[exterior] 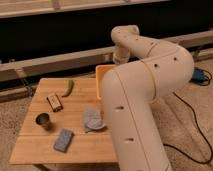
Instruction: Stack cups into tray
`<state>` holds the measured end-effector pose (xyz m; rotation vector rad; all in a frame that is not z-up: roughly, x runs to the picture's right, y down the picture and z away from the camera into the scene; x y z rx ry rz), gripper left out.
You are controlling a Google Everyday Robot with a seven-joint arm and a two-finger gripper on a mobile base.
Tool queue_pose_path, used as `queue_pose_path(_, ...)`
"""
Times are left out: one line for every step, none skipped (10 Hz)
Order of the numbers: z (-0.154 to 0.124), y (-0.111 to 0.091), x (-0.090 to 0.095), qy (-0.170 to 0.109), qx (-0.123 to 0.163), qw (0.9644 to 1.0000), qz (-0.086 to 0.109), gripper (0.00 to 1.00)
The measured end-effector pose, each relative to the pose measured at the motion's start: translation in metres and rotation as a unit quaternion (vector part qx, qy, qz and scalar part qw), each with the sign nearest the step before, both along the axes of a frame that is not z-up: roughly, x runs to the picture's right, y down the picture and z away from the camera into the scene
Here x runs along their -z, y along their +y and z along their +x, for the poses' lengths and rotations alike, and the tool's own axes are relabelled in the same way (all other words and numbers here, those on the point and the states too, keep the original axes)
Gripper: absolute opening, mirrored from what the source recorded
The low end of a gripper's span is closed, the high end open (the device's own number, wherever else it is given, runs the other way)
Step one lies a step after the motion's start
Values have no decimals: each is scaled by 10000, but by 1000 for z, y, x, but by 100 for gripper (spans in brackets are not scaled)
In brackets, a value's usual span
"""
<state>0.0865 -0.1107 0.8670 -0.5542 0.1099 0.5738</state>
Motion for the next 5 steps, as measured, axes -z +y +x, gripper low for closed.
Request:
queue_pose_path(2,-2,-4,4,-16,10000,6,18)
queue_pose_path(4,-2,-7,7,-24,10000,-2,27)
queue_pose_path(5,-1,-11,-10,-14,10000,-45,40)
queue_pose_path(4,1,-13,-21,-1,10000,-75,47)
queue_pose_path(3,5,-17,-39,22,9999,-127,58)
